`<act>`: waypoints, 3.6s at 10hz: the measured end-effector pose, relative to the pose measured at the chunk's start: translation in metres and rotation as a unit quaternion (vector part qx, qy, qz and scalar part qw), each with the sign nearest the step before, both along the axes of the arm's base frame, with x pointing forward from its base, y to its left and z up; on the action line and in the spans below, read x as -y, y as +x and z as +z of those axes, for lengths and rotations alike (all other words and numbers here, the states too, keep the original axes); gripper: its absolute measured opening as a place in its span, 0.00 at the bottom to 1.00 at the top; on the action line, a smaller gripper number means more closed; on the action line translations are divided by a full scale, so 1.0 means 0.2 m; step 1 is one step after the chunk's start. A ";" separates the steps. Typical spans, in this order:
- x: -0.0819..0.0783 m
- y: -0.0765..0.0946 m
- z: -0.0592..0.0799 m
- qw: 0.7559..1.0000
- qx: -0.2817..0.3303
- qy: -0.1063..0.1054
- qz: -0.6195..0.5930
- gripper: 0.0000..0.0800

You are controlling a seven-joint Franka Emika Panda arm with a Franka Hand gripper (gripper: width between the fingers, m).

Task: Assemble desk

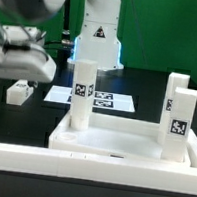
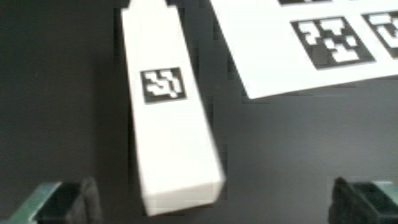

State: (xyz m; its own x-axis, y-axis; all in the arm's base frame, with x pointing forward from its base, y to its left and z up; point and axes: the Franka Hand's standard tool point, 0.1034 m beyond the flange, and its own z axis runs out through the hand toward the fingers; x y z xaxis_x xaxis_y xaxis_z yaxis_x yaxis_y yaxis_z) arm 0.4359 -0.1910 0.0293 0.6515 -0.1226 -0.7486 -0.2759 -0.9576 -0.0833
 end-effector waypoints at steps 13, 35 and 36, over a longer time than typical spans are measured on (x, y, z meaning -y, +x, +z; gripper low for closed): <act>0.00 -0.18 -0.09 0.999 -0.044 0.009 -0.021 0.36; -0.14 0.60 0.81 0.874 0.469 -0.115 0.058 0.36; -0.14 0.64 0.82 0.857 0.495 -0.136 0.047 0.36</act>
Offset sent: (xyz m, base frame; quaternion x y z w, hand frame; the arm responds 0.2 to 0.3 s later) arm 0.0000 0.0000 0.0000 0.0000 0.0000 0.0000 1.0000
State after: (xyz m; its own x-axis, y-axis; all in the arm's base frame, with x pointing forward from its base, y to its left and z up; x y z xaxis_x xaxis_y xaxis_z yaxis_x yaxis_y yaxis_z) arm 0.5631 -0.1623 0.1924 0.9673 -0.1162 0.2253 -0.1186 -0.9929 -0.0028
